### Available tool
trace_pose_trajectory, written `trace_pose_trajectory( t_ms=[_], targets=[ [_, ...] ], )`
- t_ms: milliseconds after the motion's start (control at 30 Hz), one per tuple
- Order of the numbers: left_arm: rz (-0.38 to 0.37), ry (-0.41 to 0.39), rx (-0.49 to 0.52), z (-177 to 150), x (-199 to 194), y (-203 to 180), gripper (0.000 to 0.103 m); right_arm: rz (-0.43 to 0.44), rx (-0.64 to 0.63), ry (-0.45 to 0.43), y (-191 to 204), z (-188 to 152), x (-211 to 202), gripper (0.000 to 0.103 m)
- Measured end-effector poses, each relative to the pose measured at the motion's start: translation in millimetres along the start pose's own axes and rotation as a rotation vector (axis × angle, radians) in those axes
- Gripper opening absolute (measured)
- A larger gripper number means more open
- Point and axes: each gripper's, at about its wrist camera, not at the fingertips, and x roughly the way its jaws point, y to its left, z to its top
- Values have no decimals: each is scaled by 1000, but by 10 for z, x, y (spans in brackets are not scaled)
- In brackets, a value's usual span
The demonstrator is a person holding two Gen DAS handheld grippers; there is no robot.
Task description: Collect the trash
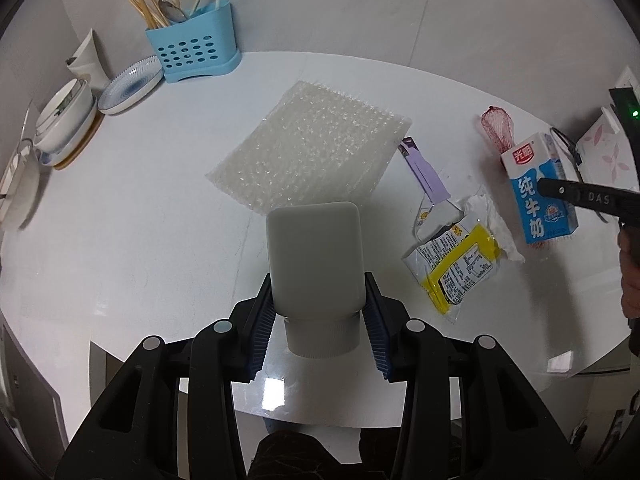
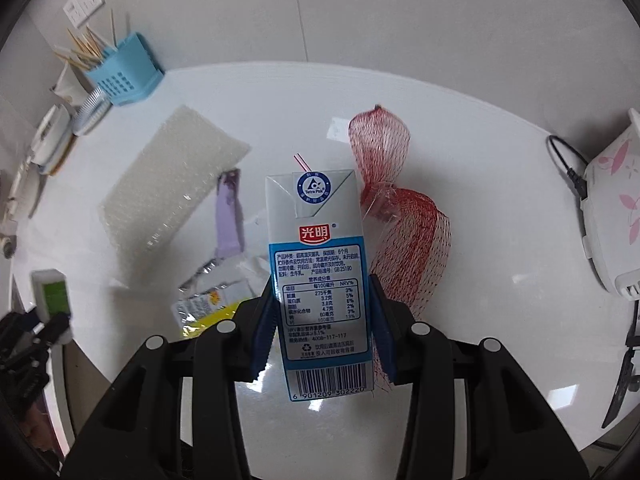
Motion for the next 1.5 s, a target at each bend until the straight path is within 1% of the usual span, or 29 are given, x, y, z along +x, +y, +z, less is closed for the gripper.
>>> trace_pose_trajectory(
  t_ms=[100, 200, 300, 333, 400, 467, 600, 667, 733, 833, 900, 1000, 1067, 1133, 1200, 1367, 1500],
  targets=[
    [5, -2, 1, 14, 8, -24, 41, -37, -2, 41, -18, 10, 232, 40],
    [8, 7, -4, 16, 40, -29, 41, -48, -11, 83, -21, 24, 419, 41],
    [11, 17, -7, 12, 64, -21, 41, -64, -23, 99, -5, 34, 464, 42],
    [12, 19, -6, 14, 70, -16, 41, -58, -23, 104, -3, 44, 448, 46],
    [12, 25, -8, 19, 73, -19, 41, -45, -23, 80, -15, 51, 334, 56],
    [12, 26, -12, 25, 76, -8, 41, -37, -20, 59, -46, 66, 194, 61],
    [6, 30, -21, 21, 86, -1, 41, 34, 15, 51, -128, 139, -24, 66],
    [2, 32, -21, 20, 93, -5, 41, 72, 32, 66, -131, 204, -58, 66],
    [-2, 34, -20, 16, 104, -5, 41, 92, 54, 96, -146, 247, -41, 66],
    [-9, 33, -17, 16, 102, -13, 41, 107, 82, 147, -139, 326, 81, 66],
    [-12, 31, -16, 12, 90, -10, 41, 100, 101, 178, -176, 346, 172, 66],
    [-14, 29, -19, -1, 78, 4, 41, 89, 106, 193, -175, 361, 239, 66],
    [-14, 31, -26, -14, 79, 25, 41, 86, 105, 198, -173, 356, 255, 62],
    [-14, 32, -31, -23, 84, 39, 41, 89, 100, 198, -160, 349, 261, 61],
    [-13, 35, -36, -37, 89, 52, 41, 85, 94, 206, -149, 349, 287, 58],
    [-14, 35, -42, -53, 89, 64, 41, 74, 95, 218, -134, 350, 361, 57],
    [-13, 35, -49, -57, 88, 71, 41, 44, 83, 211, -106, 357, 378, 56]
  ],
)
